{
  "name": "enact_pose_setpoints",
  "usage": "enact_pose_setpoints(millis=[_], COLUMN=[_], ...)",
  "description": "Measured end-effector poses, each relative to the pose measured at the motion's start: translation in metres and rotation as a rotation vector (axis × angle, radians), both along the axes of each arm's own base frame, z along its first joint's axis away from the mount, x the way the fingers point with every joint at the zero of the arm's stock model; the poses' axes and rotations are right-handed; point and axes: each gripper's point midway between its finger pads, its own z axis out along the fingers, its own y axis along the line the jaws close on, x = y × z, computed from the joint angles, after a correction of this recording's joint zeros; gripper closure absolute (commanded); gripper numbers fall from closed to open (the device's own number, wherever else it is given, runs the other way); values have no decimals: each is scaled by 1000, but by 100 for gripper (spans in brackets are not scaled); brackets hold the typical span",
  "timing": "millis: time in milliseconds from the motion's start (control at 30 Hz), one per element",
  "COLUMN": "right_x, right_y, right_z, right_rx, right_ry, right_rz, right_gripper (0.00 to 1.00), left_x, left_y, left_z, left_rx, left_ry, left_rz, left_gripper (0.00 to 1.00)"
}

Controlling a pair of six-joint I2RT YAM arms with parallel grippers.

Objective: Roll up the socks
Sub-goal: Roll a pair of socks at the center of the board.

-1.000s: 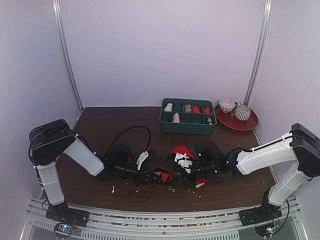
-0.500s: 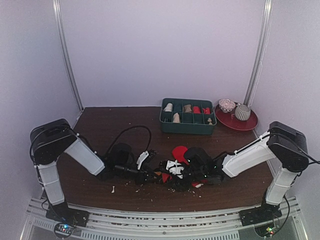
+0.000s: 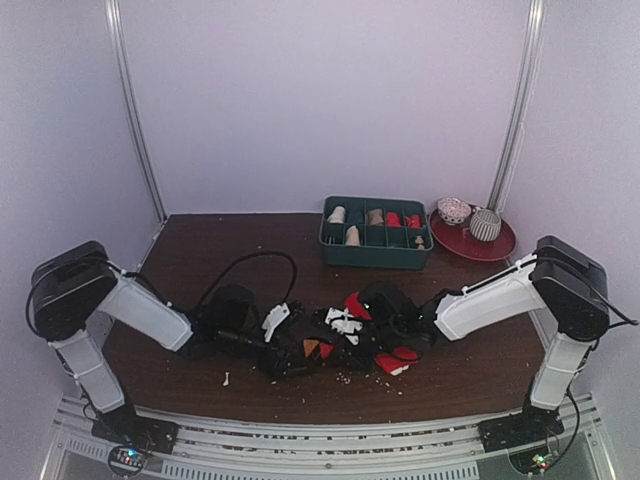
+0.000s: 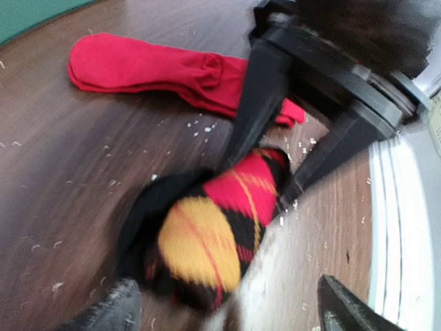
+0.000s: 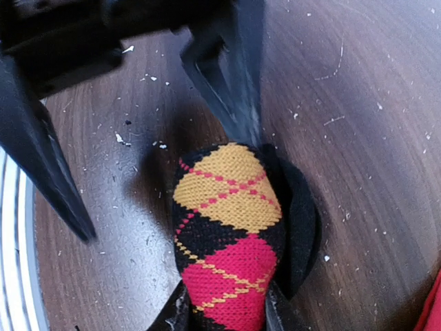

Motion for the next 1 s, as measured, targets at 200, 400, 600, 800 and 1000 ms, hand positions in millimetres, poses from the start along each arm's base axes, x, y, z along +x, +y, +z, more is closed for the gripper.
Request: enact_pose_setpoints(millis=[200, 400, 600, 800, 1000], right_x=[-3, -9, -11, -11, -13], right_y=[0, 4, 7, 7, 6], right_z=[-4, -7, -8, -8, -9], right_rx=[-22, -47, -71, -88, -95], right_ry=[187, 300, 346, 363, 379], right_rz=[-11, -13, -11, -10, -4], right_gripper=[78, 78, 78, 78, 78], left_x=[0, 3, 2, -5, -3], left_y=[19, 12, 2, -4, -8], left_z=[39, 50, 13, -2, 2], left_rx=[-25, -79, -47, -57, -72], left_ry=[-222, -355, -309, -264, -259], left_rz=[18, -8, -65, -112, -110], left_gripper=[2, 2, 18, 37, 45])
